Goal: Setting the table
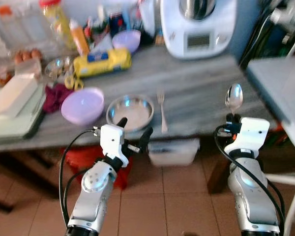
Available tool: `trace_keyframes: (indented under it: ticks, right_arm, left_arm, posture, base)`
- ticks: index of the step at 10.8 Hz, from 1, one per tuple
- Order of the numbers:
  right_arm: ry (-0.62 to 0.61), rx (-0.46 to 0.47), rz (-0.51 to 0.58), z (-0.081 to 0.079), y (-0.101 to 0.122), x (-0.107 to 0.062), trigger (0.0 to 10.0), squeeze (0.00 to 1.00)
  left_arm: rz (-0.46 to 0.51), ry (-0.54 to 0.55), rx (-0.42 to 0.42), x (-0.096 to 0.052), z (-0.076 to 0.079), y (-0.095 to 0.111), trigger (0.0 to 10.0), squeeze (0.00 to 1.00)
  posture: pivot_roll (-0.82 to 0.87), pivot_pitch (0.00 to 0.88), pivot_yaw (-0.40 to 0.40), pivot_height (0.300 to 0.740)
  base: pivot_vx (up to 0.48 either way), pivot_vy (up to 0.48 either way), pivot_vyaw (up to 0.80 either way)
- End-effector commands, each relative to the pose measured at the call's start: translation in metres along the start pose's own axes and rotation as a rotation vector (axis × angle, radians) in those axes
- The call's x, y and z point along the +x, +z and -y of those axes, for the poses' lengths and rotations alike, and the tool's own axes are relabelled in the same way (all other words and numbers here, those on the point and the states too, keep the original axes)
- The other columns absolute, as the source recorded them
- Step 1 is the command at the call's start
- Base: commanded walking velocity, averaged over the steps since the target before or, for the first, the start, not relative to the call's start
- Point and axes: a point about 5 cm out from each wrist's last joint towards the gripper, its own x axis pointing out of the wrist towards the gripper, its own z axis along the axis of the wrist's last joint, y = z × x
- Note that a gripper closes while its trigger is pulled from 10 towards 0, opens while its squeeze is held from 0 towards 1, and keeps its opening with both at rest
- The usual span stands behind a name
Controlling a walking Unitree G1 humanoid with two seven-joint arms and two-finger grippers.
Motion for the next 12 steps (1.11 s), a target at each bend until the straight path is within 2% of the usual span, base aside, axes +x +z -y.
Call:
trace_keyframes:
  ticks: [1, 4, 7, 9, 12]
  right_arm:
    - [0.059, 0.001, 0.023, -0.015, 0.004, 0.0, 10.0, 0.0]
    - [0.092, -0.021, 0.036, -0.019, 0.005, -0.003, 10.0, 0.0]
    - [0.104, -0.028, 0.04, -0.019, 0.005, -0.004, 10.0, 0.0]
    - [0.131, 0.013, 0.01, -0.024, 0.001, -0.004, 10.0, 0.0]
    - [0.069, 0.121, -0.078, -0.022, -0.005, 0.006, 10.0, 0.0]
  left_arm:
    - [-0.012, 0.035, 0.022, -0.006, -0.011, 0.001, 10.0, 0.0]
    - [-0.008, 0.046, 0.025, -0.013, -0.013, 0.003, 10.0, 0.0]
    - [-0.027, 0.093, 0.065, -0.034, -0.025, 0.001, 10.0, 0.0]
    - [-0.08, 0.067, 0.118, -0.054, -0.031, -0.003, 10.0, 0.0]
    - [-0.129, 0.022, 0.151, -0.066, -0.038, -0.005, 10.0, 0.0]
  posture:
    - [-0.16, 0.101, 0.106, 0.74]
    - [-0.16, 0.1, 0.104, 0.74]
    - [-0.16, 0.104, 0.105, 0.74]
    - [-0.15, 0.111, 0.104, 0.74]
    - [-0.14, 0.131, 0.11, 0.74]
  base:
    - [0.33, 0.0, 0.0]
    - [0.214, 0.0, 0.0]
    - [0.0, 0.0, 0.0]
    - [0.0, 0.0, 0.0]
    - [0.0, 0.0, 0.0]
